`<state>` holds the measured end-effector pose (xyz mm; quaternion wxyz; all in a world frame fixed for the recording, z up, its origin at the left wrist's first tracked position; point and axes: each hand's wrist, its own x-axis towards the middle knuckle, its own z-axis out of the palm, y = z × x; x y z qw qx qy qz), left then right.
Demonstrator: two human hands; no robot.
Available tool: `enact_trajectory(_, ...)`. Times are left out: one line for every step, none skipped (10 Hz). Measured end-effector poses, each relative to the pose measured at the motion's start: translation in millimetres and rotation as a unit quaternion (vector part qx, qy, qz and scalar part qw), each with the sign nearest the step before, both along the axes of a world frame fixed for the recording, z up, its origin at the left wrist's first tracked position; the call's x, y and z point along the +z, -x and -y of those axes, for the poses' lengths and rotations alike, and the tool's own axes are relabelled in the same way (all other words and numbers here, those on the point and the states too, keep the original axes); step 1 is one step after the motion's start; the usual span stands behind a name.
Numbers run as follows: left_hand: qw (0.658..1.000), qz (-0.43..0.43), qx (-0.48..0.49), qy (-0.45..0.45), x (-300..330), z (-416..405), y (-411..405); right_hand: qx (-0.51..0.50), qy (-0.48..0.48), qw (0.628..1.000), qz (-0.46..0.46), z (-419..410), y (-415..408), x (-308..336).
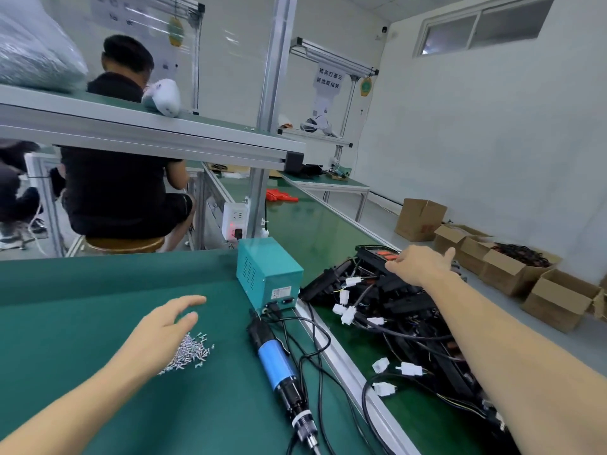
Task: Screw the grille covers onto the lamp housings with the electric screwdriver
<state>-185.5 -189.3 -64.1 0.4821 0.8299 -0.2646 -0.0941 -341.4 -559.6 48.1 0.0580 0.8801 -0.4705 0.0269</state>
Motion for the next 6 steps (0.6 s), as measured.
enact_trajectory(1.000,0.009,-0.005,-0.010,-6,-22,2,0.007,0.016,1.000,-0.026,-6,1,1)
enact_trajectory(1.000,0.004,0.014,-0.015,-11,-49,1,0.021,0.030,0.999,-0.026,-15,-1,1)
enact_trajectory(0.999,0.016,0.030,-0.021,-16,-79,-1,0.033,0.044,0.998,-0.024,-26,-8,3)
enact_trajectory(0.998,0.007,0.052,-0.023,-21,-106,-4,0.054,0.058,0.996,-0.025,-43,-16,4)
enact_trajectory(0.997,-0.008,0.071,-0.037,-29,-131,-5,0.116,0.052,0.992,0.000,-70,-31,-3)
enact_trajectory(0.994,-0.006,0.100,-0.035,-36,-146,-6,0.180,0.040,0.983,0.001,-104,-51,-18)
